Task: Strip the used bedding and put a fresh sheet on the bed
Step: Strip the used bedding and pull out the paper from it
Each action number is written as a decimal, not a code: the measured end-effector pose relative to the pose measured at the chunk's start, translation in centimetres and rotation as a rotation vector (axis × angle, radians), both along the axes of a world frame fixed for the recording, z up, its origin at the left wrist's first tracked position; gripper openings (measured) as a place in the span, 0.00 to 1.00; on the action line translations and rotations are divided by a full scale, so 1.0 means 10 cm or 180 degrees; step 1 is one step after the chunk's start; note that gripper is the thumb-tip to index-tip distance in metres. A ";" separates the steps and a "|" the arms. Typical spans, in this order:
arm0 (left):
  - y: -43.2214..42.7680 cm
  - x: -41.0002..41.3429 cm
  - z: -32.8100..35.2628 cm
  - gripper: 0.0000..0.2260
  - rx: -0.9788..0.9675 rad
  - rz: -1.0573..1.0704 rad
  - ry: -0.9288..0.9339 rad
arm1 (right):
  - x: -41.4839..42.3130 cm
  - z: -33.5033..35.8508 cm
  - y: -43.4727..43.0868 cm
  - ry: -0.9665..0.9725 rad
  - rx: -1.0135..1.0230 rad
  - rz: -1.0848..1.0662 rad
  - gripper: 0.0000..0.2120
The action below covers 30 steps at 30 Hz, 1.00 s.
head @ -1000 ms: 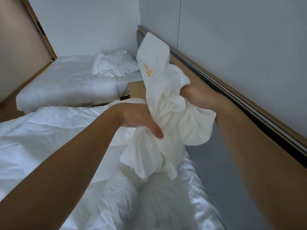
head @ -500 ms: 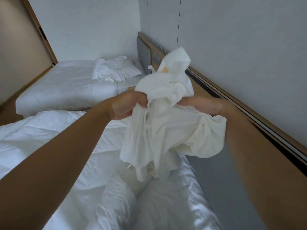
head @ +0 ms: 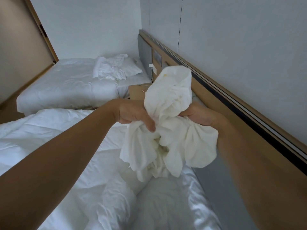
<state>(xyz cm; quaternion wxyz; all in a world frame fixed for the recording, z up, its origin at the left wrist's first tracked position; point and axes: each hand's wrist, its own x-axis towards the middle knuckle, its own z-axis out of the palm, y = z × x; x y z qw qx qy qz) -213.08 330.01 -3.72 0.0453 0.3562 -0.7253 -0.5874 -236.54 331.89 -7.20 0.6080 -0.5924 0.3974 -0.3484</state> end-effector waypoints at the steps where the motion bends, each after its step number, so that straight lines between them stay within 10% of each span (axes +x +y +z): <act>1: 0.00 0.00 -0.03 0.19 -0.0098 -0.0135 -0.0070 | 0.00 0.03 -0.01 -0.0049 -0.0052 -0.0020 0.09; 7: -0.03 -0.05 -0.10 0.14 -0.0452 -0.0067 -0.0007 | -0.04 0.13 -0.10 0.0114 -0.0240 -0.0464 0.34; 13: -0.10 -0.14 -0.16 0.16 -0.0517 0.0847 0.0903 | 0.04 0.10 -0.03 0.0157 0.0114 0.0117 0.05; 17: -0.08 -0.17 -0.11 0.15 -0.0685 0.0818 0.0815 | 0.05 0.05 0.10 0.1744 0.0386 0.1221 0.33; 24: 0.02 0.05 -0.13 0.18 0.0028 0.0069 0.0099 | 0.04 0.00 0.09 0.0808 0.0289 0.0595 0.16; 30: 0.25 -0.10 -0.38 0.27 -0.0774 0.0219 -0.0164 | 0.07 0.12 0.00 0.1000 -0.0628 -0.0172 0.15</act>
